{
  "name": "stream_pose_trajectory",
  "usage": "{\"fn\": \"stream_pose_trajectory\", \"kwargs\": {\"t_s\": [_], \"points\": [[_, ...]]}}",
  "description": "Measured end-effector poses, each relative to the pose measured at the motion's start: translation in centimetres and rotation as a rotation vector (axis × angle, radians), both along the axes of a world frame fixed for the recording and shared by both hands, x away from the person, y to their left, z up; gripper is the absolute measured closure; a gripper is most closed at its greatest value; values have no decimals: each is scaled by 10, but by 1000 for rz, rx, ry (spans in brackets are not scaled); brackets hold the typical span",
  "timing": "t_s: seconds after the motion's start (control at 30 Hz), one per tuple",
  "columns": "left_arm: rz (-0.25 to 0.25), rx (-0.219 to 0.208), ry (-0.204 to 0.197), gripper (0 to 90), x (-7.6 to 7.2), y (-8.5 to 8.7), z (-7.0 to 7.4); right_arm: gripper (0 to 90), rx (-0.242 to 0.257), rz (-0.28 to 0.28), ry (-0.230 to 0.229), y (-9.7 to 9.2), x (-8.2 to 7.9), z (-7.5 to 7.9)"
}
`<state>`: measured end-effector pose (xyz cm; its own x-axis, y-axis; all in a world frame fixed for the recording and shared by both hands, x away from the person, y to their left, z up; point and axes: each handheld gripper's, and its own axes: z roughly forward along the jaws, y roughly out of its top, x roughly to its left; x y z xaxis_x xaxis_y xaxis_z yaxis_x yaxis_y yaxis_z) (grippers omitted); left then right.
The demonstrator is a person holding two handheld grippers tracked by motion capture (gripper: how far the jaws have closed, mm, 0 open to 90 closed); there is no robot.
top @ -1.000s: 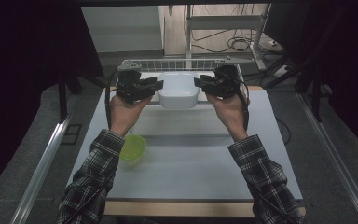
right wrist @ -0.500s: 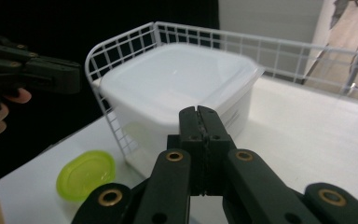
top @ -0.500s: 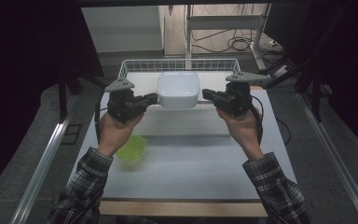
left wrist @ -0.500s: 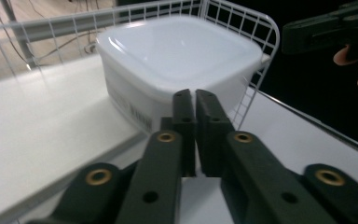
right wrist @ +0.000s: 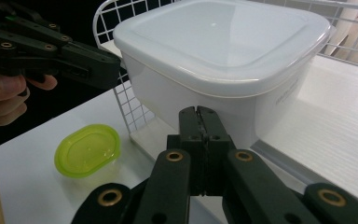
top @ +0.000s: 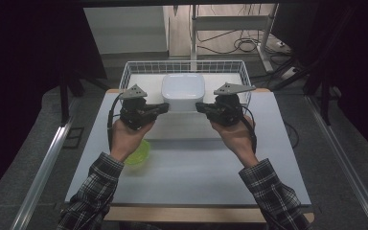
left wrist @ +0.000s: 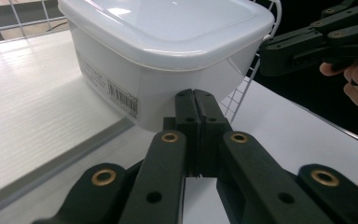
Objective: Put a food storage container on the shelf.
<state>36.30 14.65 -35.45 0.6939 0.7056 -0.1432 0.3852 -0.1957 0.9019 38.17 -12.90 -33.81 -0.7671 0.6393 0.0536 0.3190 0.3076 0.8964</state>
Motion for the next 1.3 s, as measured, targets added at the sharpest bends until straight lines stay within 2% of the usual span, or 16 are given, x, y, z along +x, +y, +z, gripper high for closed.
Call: {"fn": "stream_pose_trajectory", "kwargs": {"t_s": [0.43,1.03,1.3], "points": [[29,13,8,897,22,-6,2,894,3,-36,11,-2,20,1],[58,8,25,898,36,-8,4,894,13,-77,25,-3,37,-2],[51,2,20,897,34,-8,5,894,9,-80,24,-3,38,-1]]}}
